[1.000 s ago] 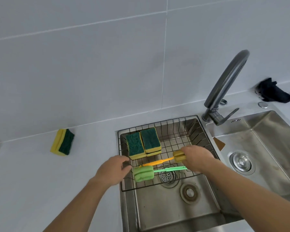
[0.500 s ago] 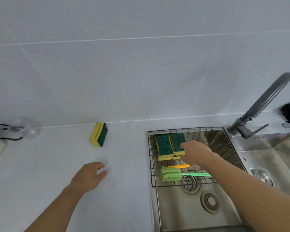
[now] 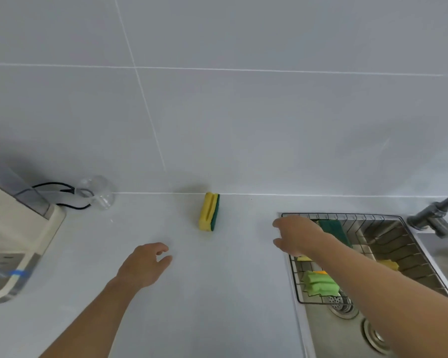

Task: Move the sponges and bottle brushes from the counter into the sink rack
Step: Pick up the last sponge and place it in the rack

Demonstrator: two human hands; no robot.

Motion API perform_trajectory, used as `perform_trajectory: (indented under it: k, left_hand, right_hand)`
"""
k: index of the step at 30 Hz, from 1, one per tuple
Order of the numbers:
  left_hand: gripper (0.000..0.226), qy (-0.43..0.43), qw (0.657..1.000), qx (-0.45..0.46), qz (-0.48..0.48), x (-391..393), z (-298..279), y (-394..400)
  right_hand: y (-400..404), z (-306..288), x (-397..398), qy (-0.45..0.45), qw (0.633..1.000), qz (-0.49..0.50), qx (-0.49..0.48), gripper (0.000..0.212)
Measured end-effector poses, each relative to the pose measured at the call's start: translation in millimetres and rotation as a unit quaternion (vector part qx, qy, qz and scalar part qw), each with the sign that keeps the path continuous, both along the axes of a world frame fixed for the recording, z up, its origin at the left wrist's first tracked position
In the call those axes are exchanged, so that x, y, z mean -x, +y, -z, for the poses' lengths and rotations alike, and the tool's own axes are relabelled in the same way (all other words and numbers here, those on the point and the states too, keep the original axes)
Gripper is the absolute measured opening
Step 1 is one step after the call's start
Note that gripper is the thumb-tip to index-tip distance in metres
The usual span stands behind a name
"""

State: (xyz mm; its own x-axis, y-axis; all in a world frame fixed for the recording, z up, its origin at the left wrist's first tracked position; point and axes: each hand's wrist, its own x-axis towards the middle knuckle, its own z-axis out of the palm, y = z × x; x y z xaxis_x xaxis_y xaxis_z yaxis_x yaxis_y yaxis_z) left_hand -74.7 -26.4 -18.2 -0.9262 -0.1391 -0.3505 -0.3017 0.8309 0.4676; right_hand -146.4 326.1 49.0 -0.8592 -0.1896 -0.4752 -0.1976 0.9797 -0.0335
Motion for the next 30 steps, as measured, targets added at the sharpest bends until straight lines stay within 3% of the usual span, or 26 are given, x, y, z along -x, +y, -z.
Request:
perform_trajectory:
  k: [7,14,26,30]
  left_hand:
    - [0.035,0.019,0.997,-0.073,-0.004,28.7,3.7,-9.0]
    - [0.033,0.029,0.98,-0.194,-0.042,67.8,14.6,13.9]
    - [0.042,-0.016,0.939,-0.328,-0.102,110.6,38.4,49.8]
    - [0.035,-0.024,0.932,-0.351,-0.093,115.4,44.1,53.8]
  right_hand:
    - [-61.3,6.1,13.1,-0.013,0.999,0.032,0.033,0.048]
    - [-96.9,23.6,28.3,-0.055,0.983,0.105,0.138,0.054]
    - [-127.9,73.5,58.0,-0.097,0.876,0.325,0.342,0.052]
    - [-135.8,85.0,61.9,-0.11,0.846,0.351,0.385,0.033]
